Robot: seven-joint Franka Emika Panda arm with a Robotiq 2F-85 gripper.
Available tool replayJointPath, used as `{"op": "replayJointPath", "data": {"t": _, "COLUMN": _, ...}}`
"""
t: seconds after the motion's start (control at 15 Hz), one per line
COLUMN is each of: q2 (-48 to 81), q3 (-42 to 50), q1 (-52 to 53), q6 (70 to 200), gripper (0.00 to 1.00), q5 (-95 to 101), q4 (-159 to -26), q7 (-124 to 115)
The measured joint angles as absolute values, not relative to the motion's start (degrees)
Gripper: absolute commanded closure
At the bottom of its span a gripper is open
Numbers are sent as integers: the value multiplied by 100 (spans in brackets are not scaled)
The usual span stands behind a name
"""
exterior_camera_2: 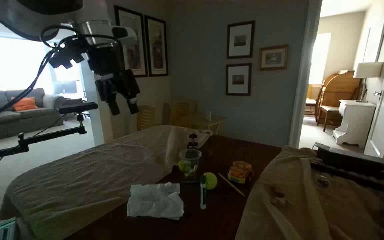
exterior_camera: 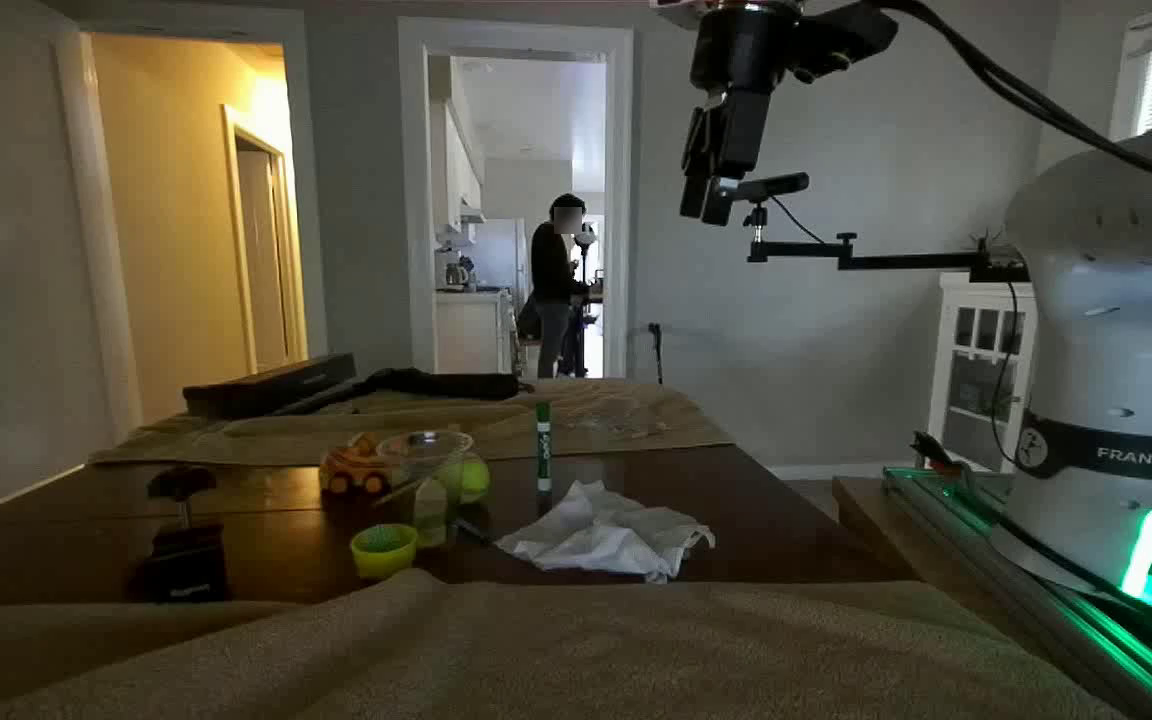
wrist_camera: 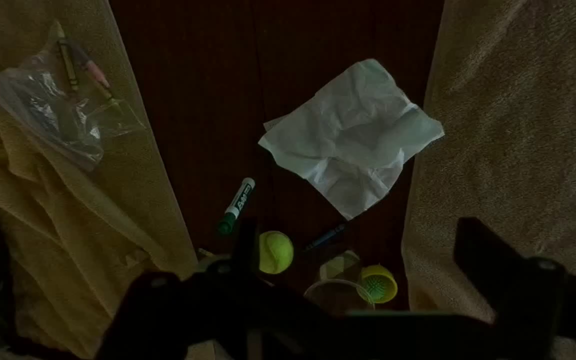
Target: Use the white napkin to wipe the table.
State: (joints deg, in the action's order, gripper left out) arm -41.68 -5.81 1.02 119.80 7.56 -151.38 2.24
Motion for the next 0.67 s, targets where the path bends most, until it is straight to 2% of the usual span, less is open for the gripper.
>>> {"op": "replayJointPath", "data": {"t": 0.67, "q2": -3939, "q3": -443, "q1": 105, "q6": 12035, "gripper": 0, "q5": 750, "q4": -15140, "q7": 229}}
